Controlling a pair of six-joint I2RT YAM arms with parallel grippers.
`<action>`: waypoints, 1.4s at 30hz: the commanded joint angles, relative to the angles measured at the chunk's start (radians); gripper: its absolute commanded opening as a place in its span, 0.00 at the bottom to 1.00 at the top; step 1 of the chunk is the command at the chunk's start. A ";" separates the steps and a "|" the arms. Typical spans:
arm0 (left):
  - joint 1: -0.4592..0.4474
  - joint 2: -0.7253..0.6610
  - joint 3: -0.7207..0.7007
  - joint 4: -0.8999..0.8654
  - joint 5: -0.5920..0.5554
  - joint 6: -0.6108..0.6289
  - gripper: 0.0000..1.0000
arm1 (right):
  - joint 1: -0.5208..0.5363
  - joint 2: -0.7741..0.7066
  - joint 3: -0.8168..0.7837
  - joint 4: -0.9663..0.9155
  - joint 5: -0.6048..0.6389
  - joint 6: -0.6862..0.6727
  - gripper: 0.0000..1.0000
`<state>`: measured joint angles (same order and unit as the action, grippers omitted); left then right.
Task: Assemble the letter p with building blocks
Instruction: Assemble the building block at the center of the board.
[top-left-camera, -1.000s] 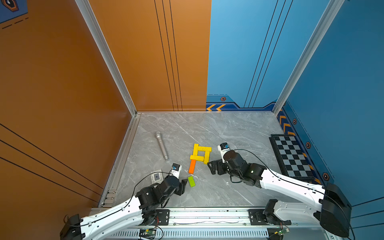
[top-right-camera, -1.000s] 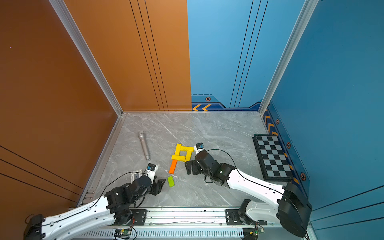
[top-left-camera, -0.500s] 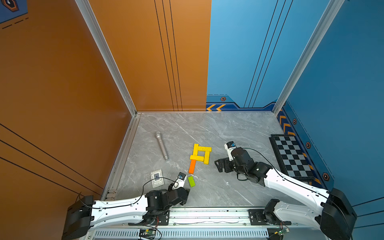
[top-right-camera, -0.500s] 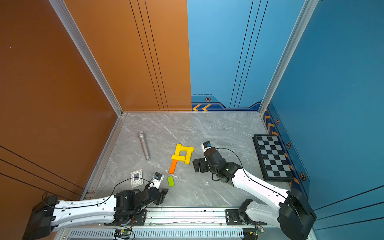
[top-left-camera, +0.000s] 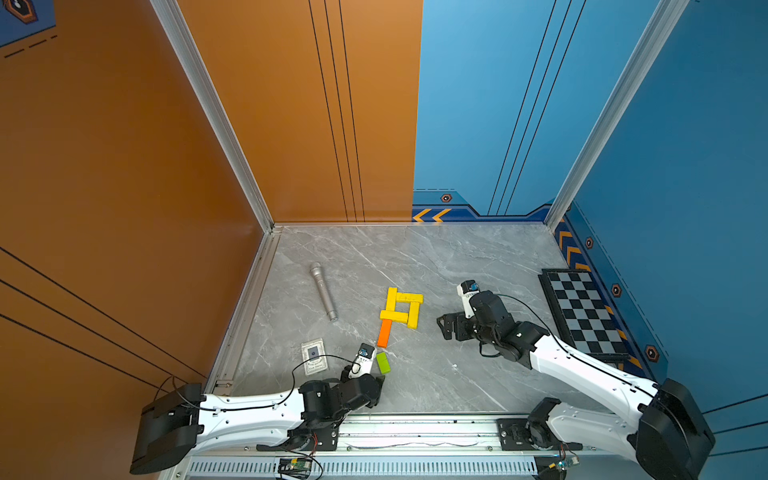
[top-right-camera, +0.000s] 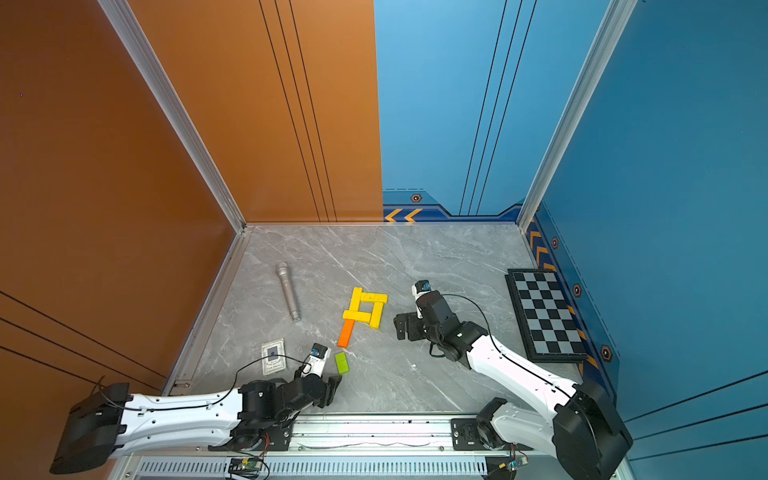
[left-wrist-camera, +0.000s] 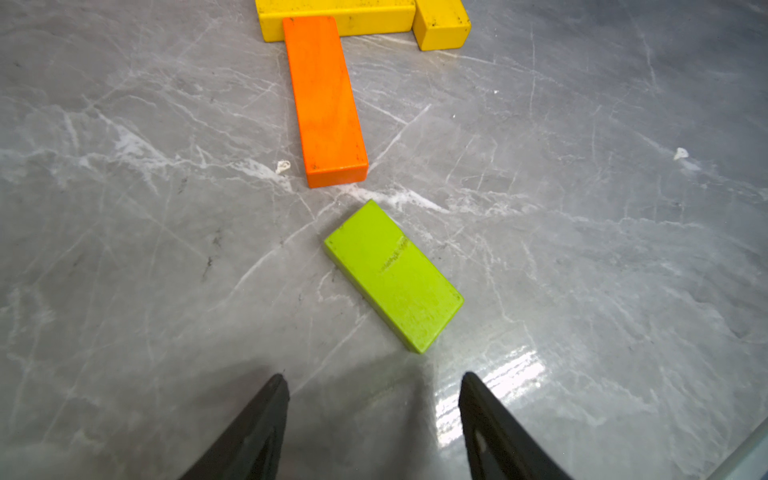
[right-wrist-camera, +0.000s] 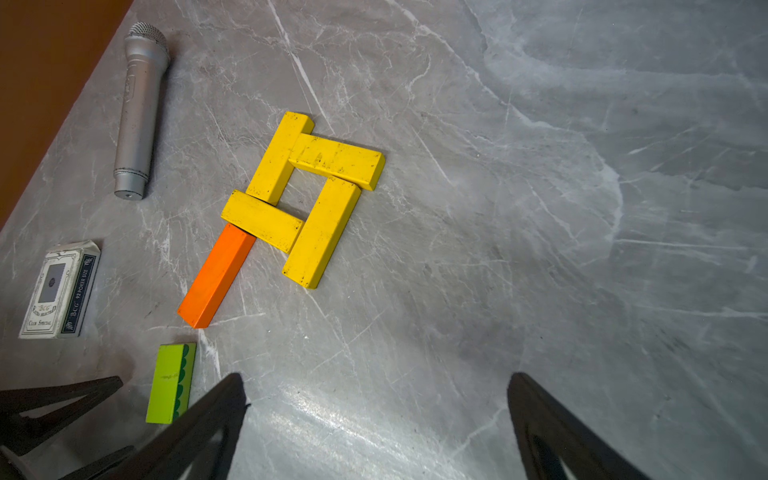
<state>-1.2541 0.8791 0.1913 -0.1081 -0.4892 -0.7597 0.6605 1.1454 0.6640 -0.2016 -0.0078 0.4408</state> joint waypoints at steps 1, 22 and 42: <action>-0.007 0.000 -0.009 0.008 -0.029 -0.027 0.67 | -0.008 -0.001 -0.019 -0.016 -0.017 -0.024 1.00; -0.006 0.123 0.015 0.026 -0.043 -0.067 0.66 | -0.032 0.012 -0.026 -0.011 -0.028 -0.027 1.00; 0.004 0.007 -0.009 -0.043 -0.030 -0.066 0.66 | -0.047 0.010 -0.044 -0.004 -0.032 -0.028 1.00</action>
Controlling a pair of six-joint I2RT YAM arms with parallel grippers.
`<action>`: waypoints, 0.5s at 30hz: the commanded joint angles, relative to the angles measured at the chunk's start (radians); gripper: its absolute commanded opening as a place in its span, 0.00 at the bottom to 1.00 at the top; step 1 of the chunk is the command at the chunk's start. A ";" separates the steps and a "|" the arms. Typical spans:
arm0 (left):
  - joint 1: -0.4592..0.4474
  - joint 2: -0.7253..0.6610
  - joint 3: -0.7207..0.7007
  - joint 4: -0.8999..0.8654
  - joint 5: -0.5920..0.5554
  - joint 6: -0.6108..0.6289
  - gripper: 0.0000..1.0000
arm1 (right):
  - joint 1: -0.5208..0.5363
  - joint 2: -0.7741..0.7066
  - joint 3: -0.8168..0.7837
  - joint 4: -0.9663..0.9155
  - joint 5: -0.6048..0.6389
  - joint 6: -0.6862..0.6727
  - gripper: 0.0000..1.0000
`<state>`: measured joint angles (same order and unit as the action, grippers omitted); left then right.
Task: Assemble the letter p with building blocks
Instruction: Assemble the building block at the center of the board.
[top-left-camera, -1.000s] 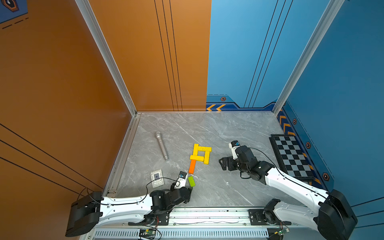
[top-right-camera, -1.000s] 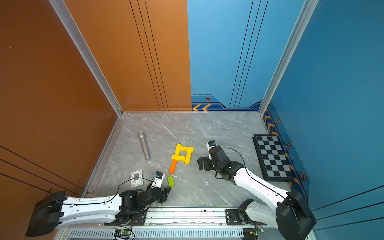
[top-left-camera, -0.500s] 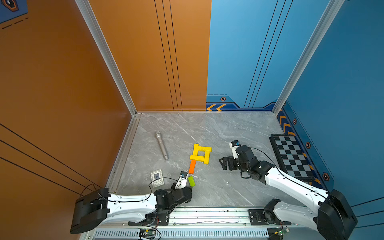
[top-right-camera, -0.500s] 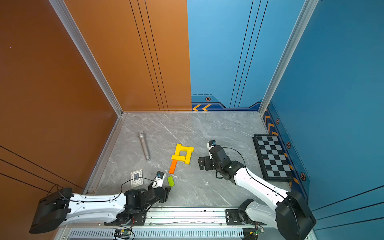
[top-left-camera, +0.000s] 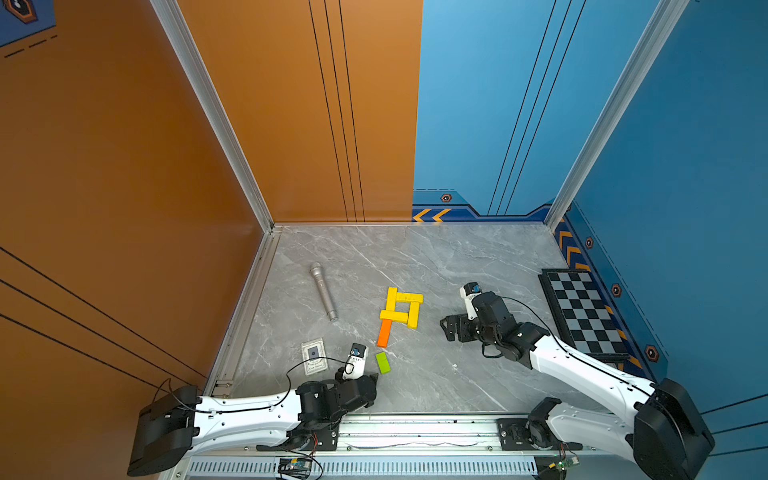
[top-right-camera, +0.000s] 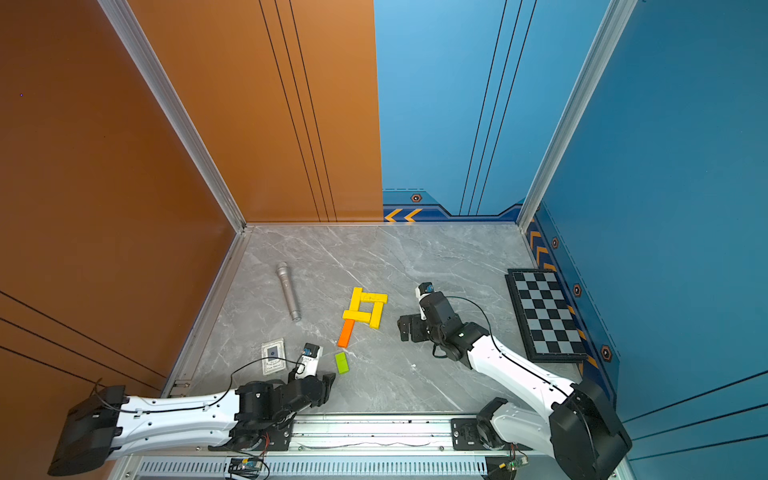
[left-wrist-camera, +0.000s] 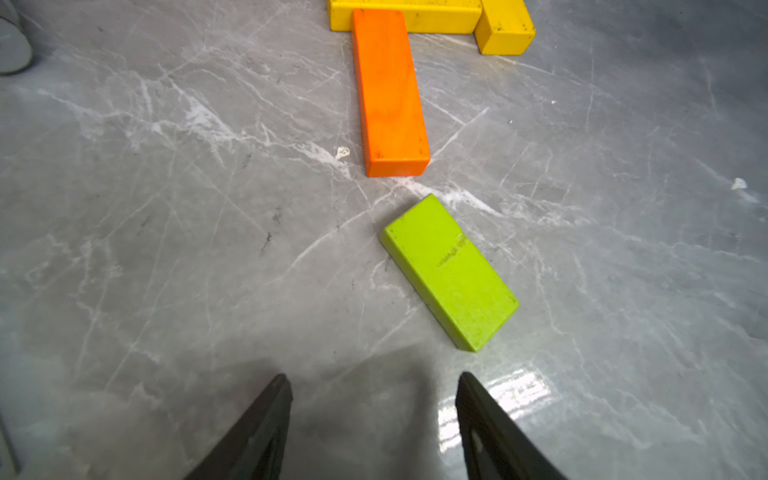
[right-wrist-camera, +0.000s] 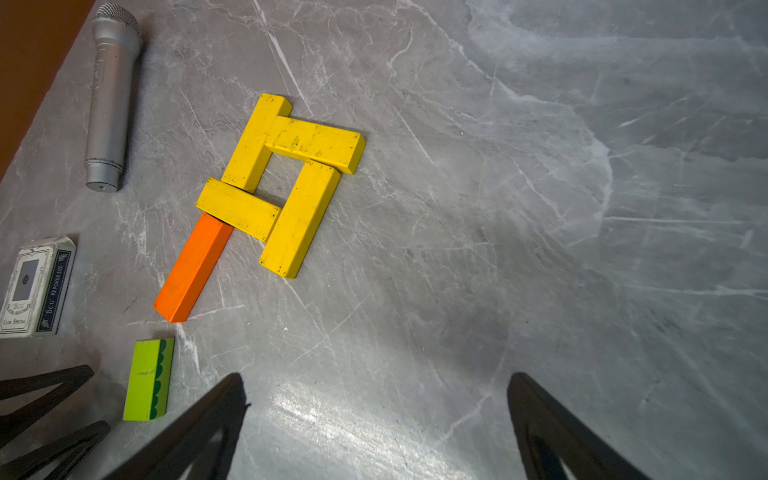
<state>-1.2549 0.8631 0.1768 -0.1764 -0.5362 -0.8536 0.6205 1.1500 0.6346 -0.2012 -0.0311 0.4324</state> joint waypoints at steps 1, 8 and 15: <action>0.003 0.039 0.005 0.049 0.026 0.037 0.66 | -0.006 0.007 -0.016 -0.003 -0.008 -0.019 1.00; 0.002 0.122 0.005 0.152 0.070 0.057 0.66 | -0.013 0.019 -0.019 0.001 -0.014 -0.017 1.00; 0.002 0.097 0.000 0.088 0.077 0.038 0.66 | -0.021 0.016 -0.020 0.000 -0.017 -0.020 1.00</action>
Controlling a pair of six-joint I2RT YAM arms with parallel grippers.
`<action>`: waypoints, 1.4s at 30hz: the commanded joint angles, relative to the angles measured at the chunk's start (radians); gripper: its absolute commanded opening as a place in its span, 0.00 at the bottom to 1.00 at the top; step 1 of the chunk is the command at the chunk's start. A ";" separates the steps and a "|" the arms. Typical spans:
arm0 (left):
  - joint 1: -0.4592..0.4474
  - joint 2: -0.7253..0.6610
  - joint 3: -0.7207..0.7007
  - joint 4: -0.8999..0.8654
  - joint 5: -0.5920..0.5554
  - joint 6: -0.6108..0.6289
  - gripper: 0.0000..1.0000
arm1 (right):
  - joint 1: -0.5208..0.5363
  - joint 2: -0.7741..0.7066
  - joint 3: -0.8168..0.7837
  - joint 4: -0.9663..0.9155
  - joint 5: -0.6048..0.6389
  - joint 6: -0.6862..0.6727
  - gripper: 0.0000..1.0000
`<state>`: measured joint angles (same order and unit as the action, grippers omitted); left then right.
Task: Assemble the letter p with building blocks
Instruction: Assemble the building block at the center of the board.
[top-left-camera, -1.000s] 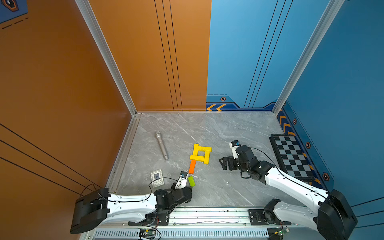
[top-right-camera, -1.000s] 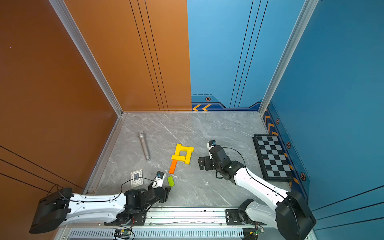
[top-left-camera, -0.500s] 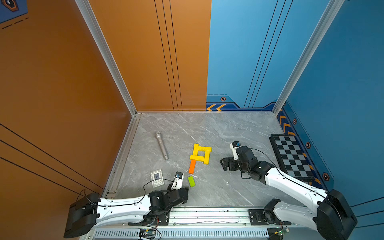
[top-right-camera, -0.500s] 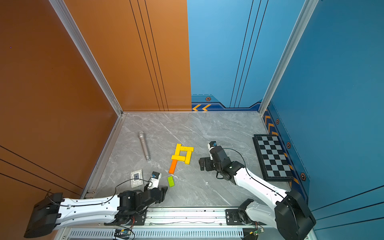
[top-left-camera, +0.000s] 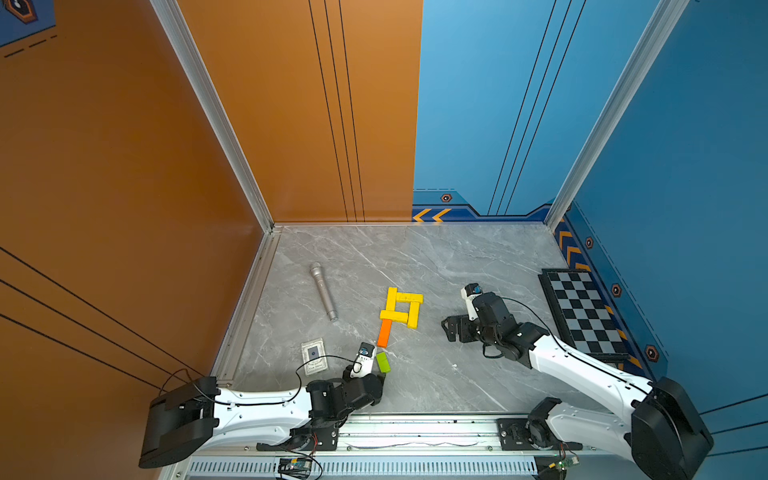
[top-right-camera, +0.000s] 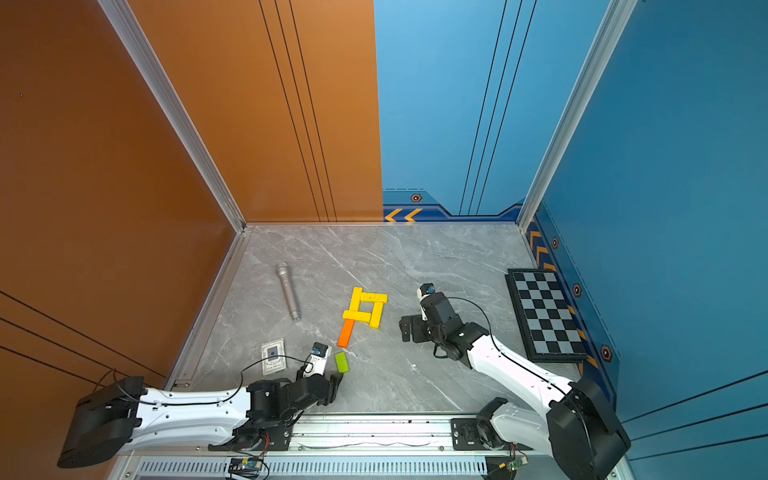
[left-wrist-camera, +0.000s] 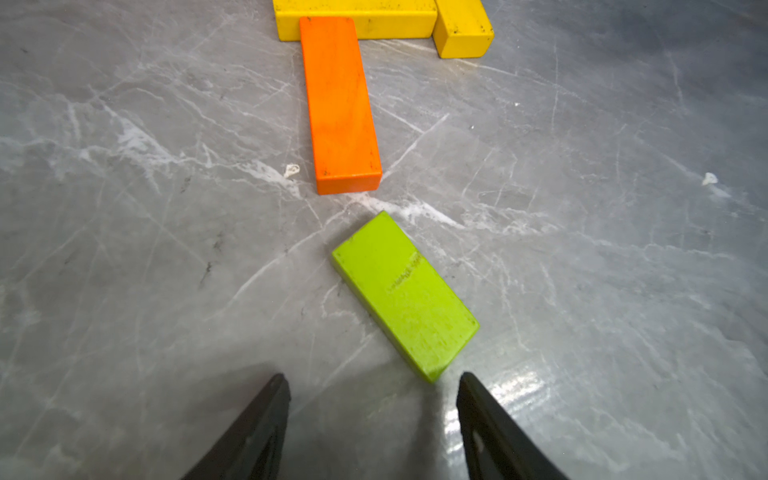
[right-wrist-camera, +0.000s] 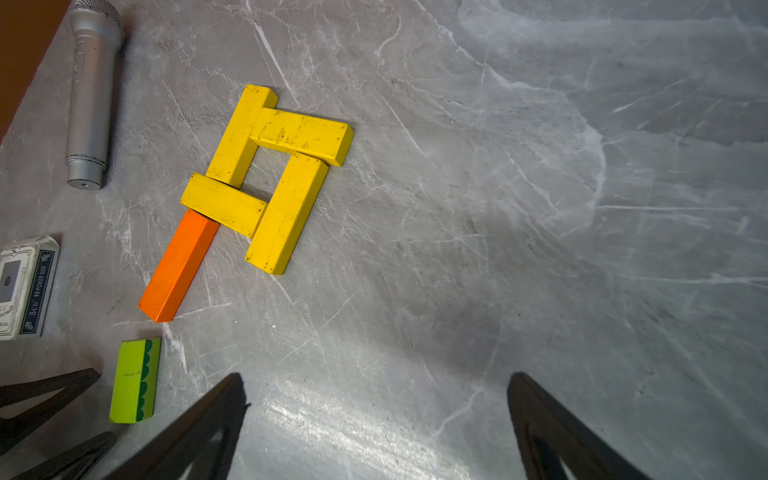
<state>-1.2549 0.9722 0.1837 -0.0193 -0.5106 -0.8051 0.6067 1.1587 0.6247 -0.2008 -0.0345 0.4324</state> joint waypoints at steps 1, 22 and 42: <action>0.002 -0.022 -0.010 -0.079 0.047 -0.014 0.66 | -0.008 0.011 -0.012 0.003 -0.013 -0.020 1.00; 0.005 0.057 0.003 -0.070 0.029 -0.046 0.65 | -0.023 0.043 -0.013 0.022 -0.036 -0.018 1.00; 0.006 0.034 -0.009 -0.117 0.000 -0.092 0.65 | -0.032 0.055 -0.020 0.025 -0.043 -0.020 1.00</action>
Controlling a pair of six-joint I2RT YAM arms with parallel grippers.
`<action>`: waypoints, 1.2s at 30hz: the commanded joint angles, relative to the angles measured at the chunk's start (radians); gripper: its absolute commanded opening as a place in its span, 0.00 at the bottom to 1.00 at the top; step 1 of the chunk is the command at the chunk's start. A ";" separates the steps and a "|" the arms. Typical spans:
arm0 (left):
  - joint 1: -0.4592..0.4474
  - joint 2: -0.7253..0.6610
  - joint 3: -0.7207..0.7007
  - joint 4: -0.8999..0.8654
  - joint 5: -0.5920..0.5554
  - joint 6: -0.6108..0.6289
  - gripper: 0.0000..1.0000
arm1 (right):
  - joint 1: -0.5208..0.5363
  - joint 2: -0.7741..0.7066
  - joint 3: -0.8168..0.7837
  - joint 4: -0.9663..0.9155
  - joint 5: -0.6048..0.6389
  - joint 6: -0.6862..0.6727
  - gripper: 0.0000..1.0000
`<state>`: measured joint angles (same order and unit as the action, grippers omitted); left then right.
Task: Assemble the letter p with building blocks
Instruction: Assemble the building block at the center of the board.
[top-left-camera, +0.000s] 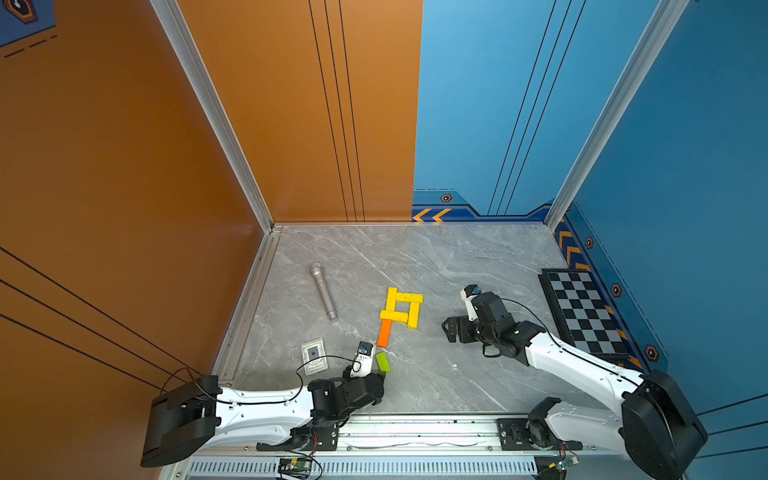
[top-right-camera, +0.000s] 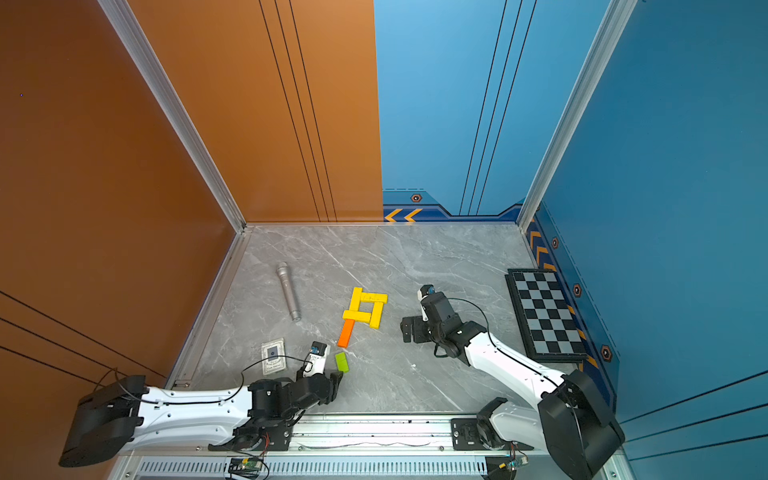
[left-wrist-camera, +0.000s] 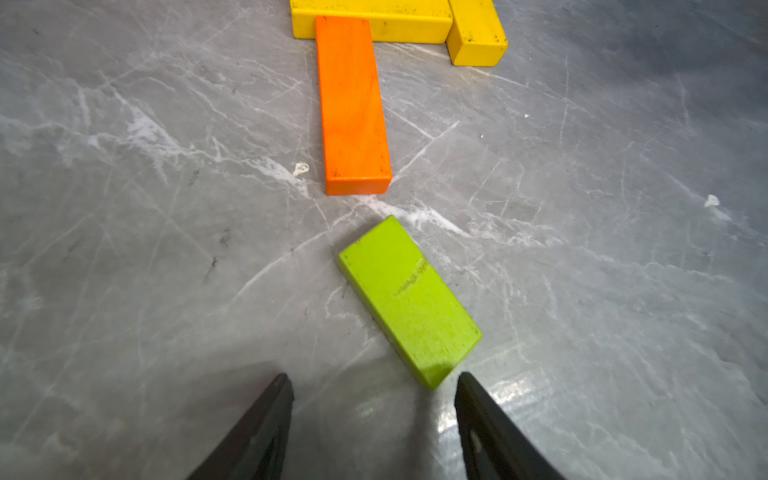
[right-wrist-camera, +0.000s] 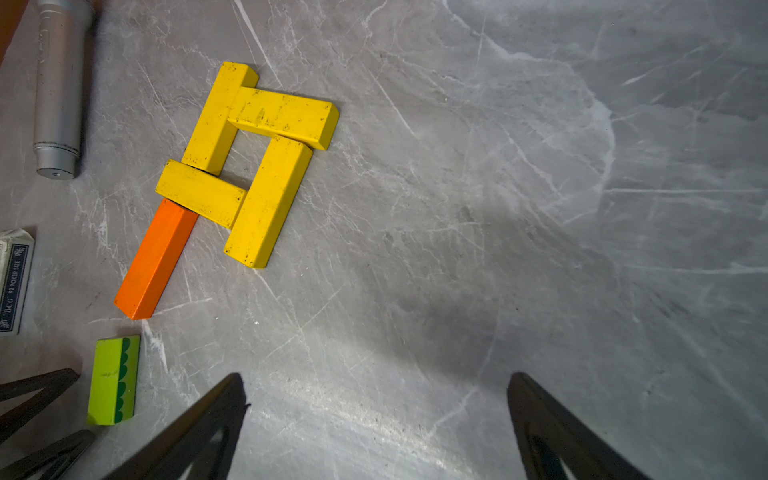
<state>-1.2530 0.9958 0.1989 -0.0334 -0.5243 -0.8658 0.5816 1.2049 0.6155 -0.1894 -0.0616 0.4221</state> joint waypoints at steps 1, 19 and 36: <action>0.006 0.011 -0.023 -0.103 0.012 -0.032 0.65 | -0.008 0.008 -0.013 0.014 -0.015 -0.009 1.00; -0.014 0.004 -0.013 -0.111 0.038 -0.003 0.70 | -0.013 0.018 -0.020 0.020 -0.019 -0.012 1.00; -0.016 0.177 0.026 -0.053 0.043 -0.009 0.68 | -0.025 0.042 -0.023 0.031 -0.036 -0.017 1.00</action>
<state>-1.2587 1.1370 0.2550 0.0048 -0.5667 -0.8570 0.5636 1.2400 0.6075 -0.1719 -0.0841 0.4213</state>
